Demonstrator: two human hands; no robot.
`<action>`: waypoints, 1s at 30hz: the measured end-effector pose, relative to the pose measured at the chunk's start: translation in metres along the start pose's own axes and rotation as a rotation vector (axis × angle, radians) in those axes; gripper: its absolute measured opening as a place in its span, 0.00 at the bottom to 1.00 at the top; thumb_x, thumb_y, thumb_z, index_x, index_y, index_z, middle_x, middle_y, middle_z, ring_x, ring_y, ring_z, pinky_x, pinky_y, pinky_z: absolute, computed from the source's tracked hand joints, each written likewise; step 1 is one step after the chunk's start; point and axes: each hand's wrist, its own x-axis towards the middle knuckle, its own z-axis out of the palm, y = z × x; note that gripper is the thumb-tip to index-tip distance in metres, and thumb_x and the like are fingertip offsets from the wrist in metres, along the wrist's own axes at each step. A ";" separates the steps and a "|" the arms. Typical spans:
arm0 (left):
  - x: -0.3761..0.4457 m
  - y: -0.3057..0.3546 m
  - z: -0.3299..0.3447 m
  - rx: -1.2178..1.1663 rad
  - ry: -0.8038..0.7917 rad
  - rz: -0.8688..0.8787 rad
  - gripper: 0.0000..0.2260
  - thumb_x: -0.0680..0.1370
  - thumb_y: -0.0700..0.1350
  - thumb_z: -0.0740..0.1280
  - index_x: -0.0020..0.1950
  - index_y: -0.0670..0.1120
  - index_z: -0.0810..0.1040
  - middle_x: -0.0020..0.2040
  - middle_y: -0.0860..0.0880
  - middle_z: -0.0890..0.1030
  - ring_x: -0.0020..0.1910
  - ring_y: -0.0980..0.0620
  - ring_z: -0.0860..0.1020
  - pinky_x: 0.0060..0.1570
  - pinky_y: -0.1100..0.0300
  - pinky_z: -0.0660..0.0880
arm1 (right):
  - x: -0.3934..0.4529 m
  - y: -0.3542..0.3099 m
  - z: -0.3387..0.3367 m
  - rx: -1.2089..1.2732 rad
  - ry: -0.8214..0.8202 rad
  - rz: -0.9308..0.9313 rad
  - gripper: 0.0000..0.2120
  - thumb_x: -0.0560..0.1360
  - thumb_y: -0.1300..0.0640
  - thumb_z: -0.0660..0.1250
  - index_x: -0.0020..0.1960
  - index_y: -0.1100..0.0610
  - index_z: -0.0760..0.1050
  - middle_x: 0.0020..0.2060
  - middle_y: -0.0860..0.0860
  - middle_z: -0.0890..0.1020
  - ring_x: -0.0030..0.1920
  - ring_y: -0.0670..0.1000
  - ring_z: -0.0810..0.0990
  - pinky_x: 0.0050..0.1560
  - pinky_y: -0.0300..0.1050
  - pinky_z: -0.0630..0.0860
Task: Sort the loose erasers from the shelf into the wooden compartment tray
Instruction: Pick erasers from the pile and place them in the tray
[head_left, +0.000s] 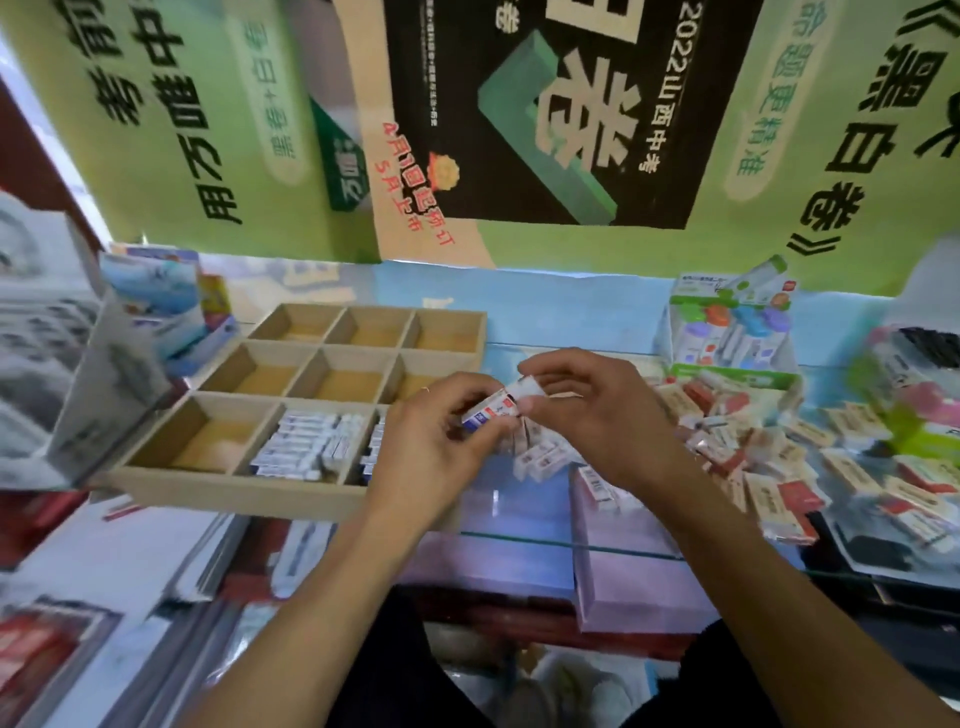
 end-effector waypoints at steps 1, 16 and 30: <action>-0.001 -0.002 -0.005 0.004 0.000 -0.020 0.12 0.72 0.39 0.75 0.43 0.57 0.79 0.44 0.59 0.82 0.41 0.58 0.81 0.40 0.58 0.79 | 0.001 0.000 0.005 0.004 -0.012 -0.007 0.14 0.68 0.65 0.75 0.48 0.49 0.80 0.44 0.47 0.84 0.46 0.47 0.82 0.51 0.39 0.79; -0.007 -0.038 -0.065 -0.046 0.183 -0.275 0.09 0.73 0.39 0.74 0.44 0.54 0.81 0.39 0.54 0.84 0.41 0.53 0.82 0.43 0.55 0.79 | 0.023 0.006 0.053 -0.526 -0.346 -0.201 0.20 0.71 0.63 0.55 0.54 0.60 0.81 0.49 0.56 0.80 0.50 0.52 0.76 0.51 0.34 0.67; 0.002 -0.026 -0.030 0.516 0.032 -0.263 0.07 0.68 0.47 0.75 0.38 0.49 0.77 0.30 0.54 0.78 0.37 0.47 0.79 0.39 0.55 0.75 | 0.023 0.017 0.035 -0.526 -0.245 -0.058 0.12 0.76 0.60 0.64 0.57 0.54 0.79 0.50 0.49 0.75 0.49 0.47 0.73 0.52 0.41 0.69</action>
